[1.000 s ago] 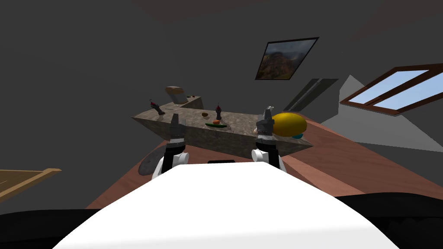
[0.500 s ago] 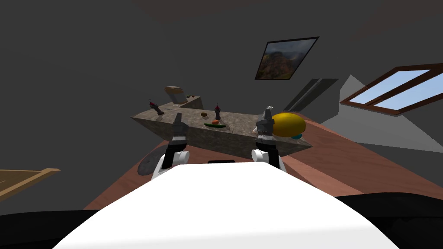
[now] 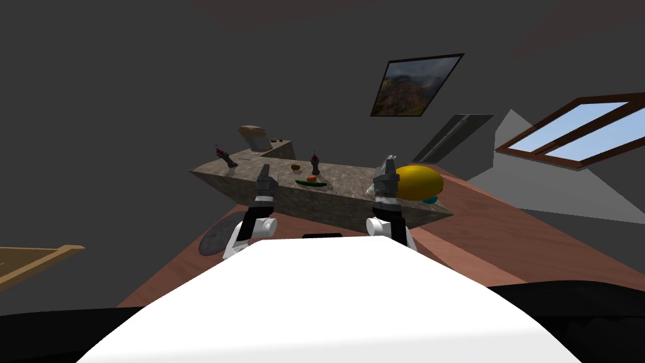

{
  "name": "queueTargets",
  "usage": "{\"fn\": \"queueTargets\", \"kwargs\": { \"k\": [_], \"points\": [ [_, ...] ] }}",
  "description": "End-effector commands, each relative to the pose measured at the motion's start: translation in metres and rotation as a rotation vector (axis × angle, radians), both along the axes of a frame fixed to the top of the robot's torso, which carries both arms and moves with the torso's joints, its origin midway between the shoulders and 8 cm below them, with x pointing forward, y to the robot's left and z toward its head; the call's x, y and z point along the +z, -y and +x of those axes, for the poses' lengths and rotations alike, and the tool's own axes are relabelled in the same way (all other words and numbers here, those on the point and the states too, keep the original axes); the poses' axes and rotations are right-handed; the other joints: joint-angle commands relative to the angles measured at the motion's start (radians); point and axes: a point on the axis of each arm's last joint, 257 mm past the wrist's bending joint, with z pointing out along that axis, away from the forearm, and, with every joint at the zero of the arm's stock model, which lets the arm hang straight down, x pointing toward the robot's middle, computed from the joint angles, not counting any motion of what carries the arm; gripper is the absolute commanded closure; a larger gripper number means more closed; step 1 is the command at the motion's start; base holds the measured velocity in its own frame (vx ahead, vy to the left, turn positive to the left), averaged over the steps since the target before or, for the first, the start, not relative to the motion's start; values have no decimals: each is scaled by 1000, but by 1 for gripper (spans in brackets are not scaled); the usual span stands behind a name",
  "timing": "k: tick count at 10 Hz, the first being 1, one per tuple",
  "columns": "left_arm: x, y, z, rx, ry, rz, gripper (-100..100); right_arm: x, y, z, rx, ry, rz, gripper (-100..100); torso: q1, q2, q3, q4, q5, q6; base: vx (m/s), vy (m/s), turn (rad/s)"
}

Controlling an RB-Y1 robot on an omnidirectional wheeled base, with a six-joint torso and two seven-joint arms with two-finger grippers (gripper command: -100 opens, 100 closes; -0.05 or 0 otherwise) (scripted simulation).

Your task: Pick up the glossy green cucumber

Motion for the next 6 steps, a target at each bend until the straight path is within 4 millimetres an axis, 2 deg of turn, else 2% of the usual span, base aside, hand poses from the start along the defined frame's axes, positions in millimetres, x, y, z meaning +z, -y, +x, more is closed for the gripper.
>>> {"fn": "queueTargets", "kwargs": {
  "k": [1,4,6],
  "points": [
    [-5,0,3,0,-24,-4,-100,0,0,0,0,0,0,0,0,0,0,0,0,0,2,-21,0],
    [-11,10,16,-37,-81,-45,-100,0,0,0,0,0,0,0,1,0,0,0,0,0,7,-44,6],
    [-20,9,19,-32,-119,-47,-100,0,0,0,0,0,0,0,-1,0,0,0,0,0,5,-42,5]
  ]
}}
